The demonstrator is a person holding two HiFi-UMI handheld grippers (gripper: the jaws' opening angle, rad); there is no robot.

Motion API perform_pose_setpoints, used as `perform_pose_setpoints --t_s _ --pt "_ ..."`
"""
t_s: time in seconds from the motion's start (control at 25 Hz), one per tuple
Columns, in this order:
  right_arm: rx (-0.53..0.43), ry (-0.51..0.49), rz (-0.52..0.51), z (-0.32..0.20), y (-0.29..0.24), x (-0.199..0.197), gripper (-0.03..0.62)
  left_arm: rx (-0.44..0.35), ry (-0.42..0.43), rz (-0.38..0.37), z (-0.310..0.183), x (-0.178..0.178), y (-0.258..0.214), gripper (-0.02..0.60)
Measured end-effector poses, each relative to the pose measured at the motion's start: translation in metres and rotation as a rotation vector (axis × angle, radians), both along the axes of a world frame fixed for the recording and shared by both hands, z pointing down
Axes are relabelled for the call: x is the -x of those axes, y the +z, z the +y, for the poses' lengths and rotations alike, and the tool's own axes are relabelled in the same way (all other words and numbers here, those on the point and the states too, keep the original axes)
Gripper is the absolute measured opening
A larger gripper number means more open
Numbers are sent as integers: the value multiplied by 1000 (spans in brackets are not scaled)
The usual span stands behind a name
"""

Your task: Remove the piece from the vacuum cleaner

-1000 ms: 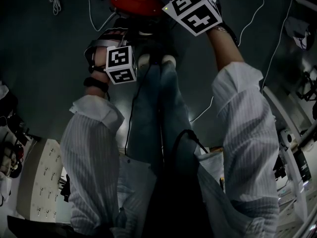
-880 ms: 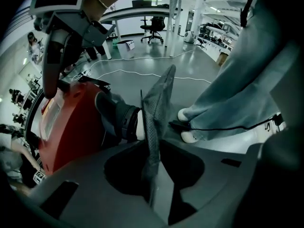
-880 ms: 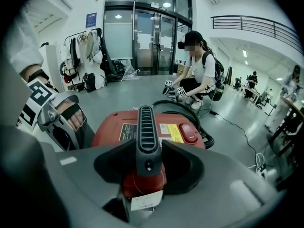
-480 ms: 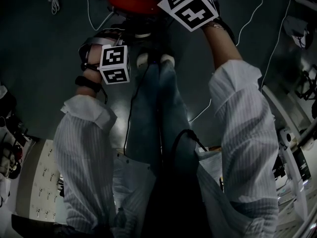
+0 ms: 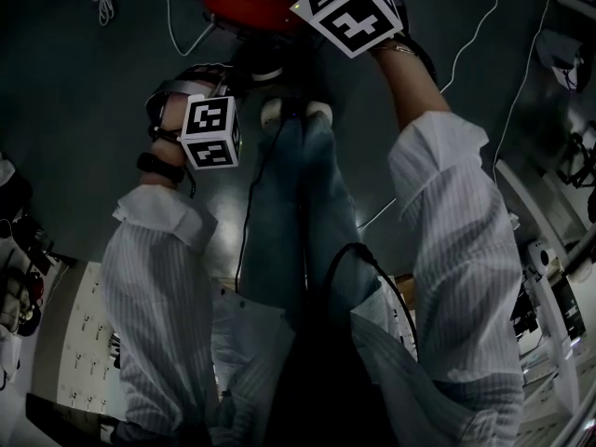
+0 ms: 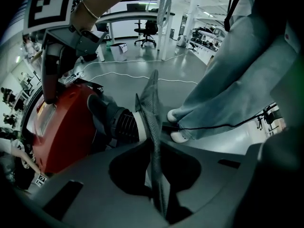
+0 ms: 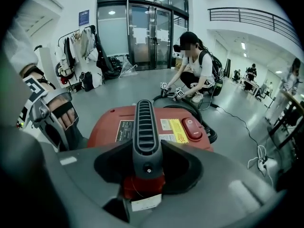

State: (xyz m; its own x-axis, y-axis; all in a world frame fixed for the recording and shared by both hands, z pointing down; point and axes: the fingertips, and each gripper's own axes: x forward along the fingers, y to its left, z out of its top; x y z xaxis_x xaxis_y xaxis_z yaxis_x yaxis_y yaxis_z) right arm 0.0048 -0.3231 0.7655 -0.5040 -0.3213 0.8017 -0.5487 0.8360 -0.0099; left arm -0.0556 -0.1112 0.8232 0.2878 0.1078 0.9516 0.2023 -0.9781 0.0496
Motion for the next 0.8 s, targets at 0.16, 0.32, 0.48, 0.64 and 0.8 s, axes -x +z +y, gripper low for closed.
perform_pose_setpoints --t_s 0.16,0.32,0.48,0.64,0.8 --pt "31 -16 2 -2 3 1 156 22 11 18 9 3 1 37" --pt "20 -6 10 1 1 2 151 219 202 -6 92 19 2 21" --pt "7 -3 -6 -5 1 0 152 239 50 47 104 18 4 21" --pt "7 46 -52 -4 -5 0 153 238 -65 91 89 9 -14 23" --pt "-18 154 -86 1 -19 -5 176 220 -86 89 83 10 -38 22"
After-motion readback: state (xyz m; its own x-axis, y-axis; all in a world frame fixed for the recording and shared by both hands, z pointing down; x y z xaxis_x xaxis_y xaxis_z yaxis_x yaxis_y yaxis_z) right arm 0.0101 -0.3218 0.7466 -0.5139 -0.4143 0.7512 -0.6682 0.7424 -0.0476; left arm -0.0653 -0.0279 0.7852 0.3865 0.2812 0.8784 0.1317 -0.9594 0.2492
